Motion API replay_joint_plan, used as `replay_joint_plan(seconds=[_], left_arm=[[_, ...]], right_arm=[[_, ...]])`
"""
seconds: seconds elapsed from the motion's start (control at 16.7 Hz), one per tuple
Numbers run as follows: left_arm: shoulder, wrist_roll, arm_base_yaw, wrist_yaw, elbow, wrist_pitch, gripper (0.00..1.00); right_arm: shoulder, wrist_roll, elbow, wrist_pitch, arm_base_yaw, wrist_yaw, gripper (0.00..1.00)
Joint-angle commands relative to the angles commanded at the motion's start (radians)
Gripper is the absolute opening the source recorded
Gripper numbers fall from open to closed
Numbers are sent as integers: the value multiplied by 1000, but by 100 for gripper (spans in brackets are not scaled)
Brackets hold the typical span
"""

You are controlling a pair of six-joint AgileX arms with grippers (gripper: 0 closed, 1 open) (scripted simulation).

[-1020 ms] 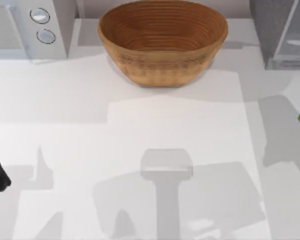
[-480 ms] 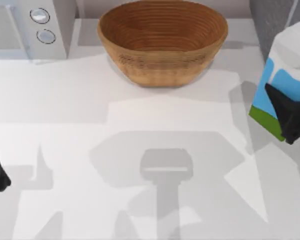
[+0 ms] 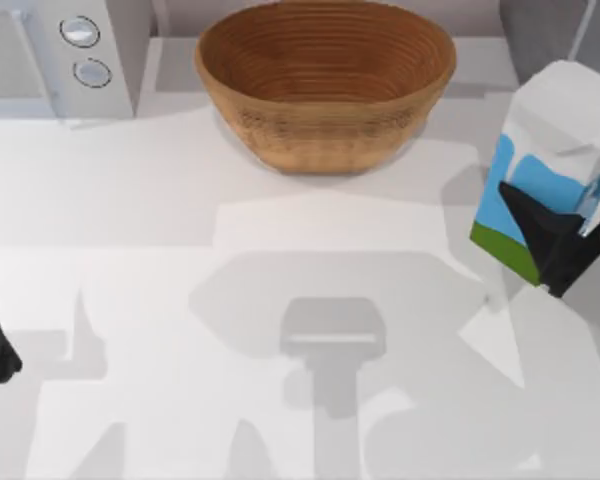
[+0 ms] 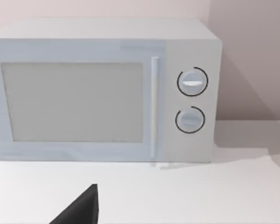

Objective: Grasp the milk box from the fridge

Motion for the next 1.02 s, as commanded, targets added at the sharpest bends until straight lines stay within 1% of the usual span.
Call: replay_joint_plan(seconds=[0.3,1.02], left_arm=[[0,0,0,0,0,0,100],[0,0,0,0,0,0,100]], right_arm=[[14,2,8,8,4,8,0],[283,-4,173,106,116,121,0]])
